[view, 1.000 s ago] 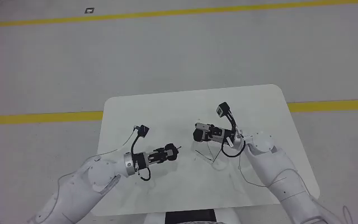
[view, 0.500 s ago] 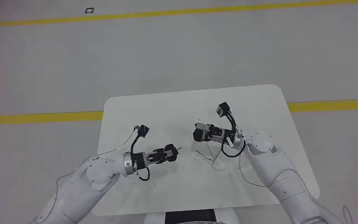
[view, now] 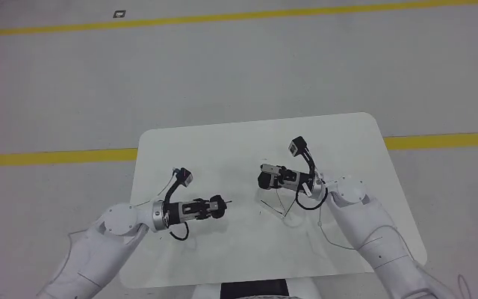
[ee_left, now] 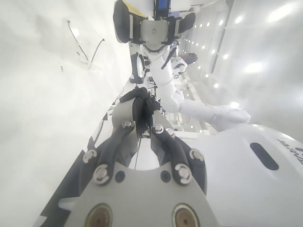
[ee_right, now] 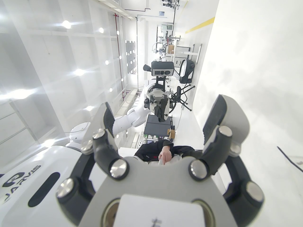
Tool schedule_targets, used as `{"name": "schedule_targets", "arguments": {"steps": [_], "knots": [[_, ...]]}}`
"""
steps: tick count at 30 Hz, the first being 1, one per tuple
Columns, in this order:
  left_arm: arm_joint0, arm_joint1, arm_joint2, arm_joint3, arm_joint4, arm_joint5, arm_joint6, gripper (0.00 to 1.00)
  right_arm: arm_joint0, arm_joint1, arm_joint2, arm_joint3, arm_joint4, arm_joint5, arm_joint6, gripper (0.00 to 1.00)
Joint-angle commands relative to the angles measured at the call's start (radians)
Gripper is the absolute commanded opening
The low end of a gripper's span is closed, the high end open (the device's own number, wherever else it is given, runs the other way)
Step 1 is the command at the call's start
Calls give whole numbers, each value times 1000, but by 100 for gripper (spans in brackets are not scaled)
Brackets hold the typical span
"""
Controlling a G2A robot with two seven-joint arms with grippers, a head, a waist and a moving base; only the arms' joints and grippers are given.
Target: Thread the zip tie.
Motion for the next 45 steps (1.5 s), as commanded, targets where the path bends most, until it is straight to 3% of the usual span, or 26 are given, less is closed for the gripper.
{"name": "schedule_targets", "arguments": {"steps": [1,6,11,20,34,35,36,37,40,45], "knots": [[1,-12,-14,16,-36,0,-34,0,0,0,0,0,0,0,0,100],[5,-47,-47,48,-85,0,-94,0,-5,-1,-4,-4,10,4,-7,100],[7,-87,-83,82,-98,0,-138,0,-6,-11,-44,-11,108,22,21,100],[25,-151,-131,92,-73,0,-179,0,19,-26,-119,-2,151,45,39,100],[25,-153,-133,90,-71,0,-181,0,4,-30,-151,-11,177,71,36,100],[25,-153,-133,90,-71,0,-181,0,6,-32,-158,-4,187,72,39,87],[25,-153,-133,90,-71,0,-181,0,7,-33,-161,1,199,70,41,53],[25,-153,-133,90,-71,0,-181,0,8,-34,-164,6,206,68,43,45],[25,-153,-133,90,-71,0,-181,0,11,-37,-171,20,238,60,54,32],[25,-153,-133,90,-71,0,-181,0,15,-42,-183,46,288,68,80,27]]}}
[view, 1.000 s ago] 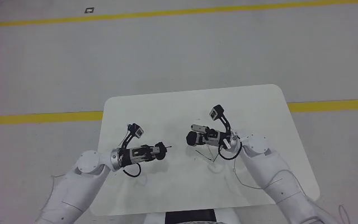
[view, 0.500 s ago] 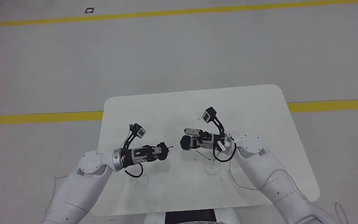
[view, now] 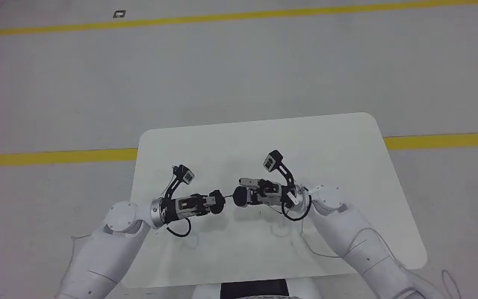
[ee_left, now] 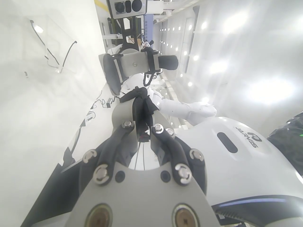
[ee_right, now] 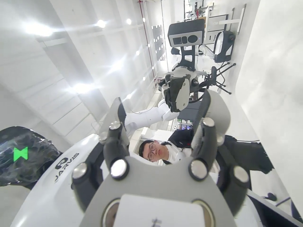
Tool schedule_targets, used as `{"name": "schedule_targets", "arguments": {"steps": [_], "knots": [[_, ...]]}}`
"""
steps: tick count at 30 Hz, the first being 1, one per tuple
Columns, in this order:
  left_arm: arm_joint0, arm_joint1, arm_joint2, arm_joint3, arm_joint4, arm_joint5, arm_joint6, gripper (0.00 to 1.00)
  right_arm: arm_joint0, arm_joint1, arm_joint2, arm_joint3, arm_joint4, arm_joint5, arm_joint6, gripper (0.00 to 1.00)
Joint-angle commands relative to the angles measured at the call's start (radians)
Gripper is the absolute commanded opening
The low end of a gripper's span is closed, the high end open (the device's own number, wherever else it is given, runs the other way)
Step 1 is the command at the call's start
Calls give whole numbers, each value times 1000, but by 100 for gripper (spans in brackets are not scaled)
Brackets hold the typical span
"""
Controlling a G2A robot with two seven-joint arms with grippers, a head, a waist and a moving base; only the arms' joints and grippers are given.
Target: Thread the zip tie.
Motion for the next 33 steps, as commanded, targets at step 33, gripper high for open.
{"name": "schedule_targets", "arguments": {"steps": [33], "knots": [[0,0,0,0,0,0,0,0,36,-18,-61,55,24,-8,26,0]]}}
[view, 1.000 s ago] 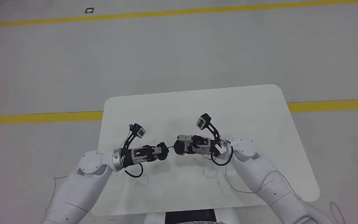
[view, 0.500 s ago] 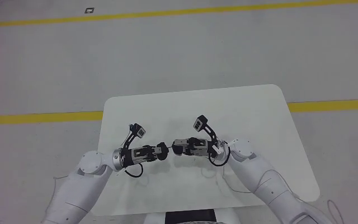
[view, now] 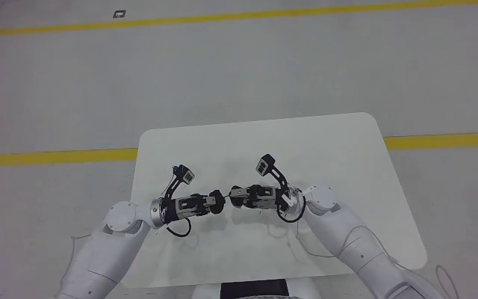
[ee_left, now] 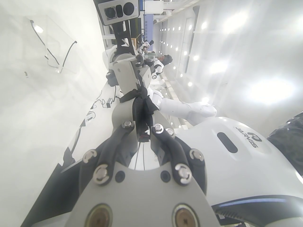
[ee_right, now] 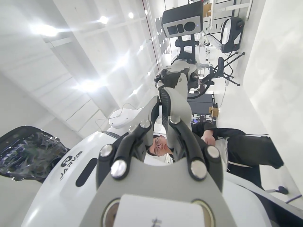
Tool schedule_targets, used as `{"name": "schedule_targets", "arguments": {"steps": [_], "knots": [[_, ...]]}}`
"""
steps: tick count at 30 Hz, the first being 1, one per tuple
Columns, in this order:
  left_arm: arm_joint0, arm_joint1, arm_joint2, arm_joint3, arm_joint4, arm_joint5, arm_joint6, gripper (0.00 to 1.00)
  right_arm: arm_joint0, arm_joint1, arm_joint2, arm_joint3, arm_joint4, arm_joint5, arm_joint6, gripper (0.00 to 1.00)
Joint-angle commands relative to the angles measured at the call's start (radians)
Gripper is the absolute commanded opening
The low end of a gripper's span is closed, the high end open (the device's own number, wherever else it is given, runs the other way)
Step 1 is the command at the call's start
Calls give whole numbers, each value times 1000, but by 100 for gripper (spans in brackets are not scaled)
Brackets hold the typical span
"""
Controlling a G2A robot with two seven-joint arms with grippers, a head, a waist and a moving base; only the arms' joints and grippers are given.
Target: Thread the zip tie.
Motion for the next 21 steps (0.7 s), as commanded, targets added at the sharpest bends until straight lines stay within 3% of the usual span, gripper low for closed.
{"name": "schedule_targets", "arguments": {"steps": [1,8,9,10,11,12,21], "knots": [[0,0,0,0,0,0,0,0,1,1,0,-1,-10,-1,-4,0],[0,0,0,0,0,0,0,0,-1,4,4,-11,-35,-9,-20,0],[0,0,0,0,0,0,0,4,-2,4,6,-13,-37,-10,-23,0],[0,0,0,0,0,0,0,42,-4,5,8,-14,-39,-11,-27,0],[0,0,0,0,0,0,0,88,-6,6,11,-15,-40,-12,-32,0],[0,0,0,0,0,0,0,100,-8,6,14,-16,-42,-14,-37,0],[0,-1,3,-3,5,6,20,100,-24,14,35,-32,-50,-19,-51,0]]}}
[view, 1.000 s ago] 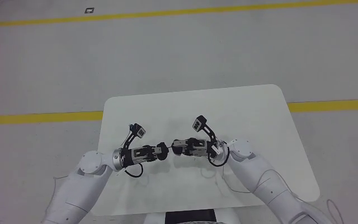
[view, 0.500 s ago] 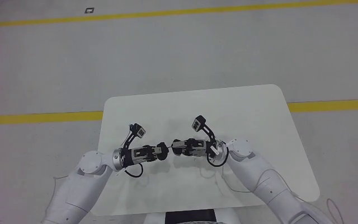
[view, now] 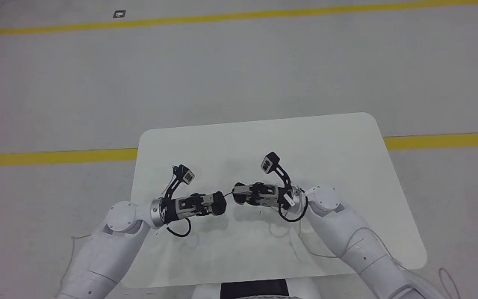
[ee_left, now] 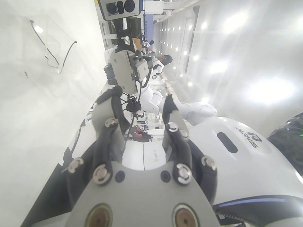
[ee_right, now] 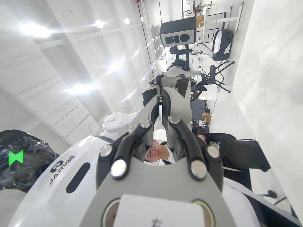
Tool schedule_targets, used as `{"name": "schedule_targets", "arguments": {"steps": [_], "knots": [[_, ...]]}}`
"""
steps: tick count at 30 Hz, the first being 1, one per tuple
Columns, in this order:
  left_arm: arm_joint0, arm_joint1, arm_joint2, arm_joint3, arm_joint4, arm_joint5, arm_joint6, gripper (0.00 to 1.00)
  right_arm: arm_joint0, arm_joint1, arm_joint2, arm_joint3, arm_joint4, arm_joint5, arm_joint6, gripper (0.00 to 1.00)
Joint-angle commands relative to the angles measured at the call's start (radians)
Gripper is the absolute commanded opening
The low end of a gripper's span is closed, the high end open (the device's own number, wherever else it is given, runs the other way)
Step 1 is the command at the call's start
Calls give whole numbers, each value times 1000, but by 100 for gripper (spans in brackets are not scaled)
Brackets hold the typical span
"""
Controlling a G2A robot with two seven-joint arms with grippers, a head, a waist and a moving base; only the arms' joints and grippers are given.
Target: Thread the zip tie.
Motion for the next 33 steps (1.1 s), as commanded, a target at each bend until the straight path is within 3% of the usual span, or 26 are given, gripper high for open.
{"name": "schedule_targets", "arguments": {"steps": [1,18,24,33], "knots": [[1,-1,6,-8,9,9,34,100,-4,1,3,-4,-1,-4,-5,0],[8,2,15,-25,21,-1,63,100,-29,4,24,-28,9,-25,-76,0],[10,0,28,-28,30,4,107,100,-52,1,29,-58,58,-13,-111,0],[8,0,30,-25,22,-1,100,100,-51,1,28,-66,55,4,-111,0]]}}
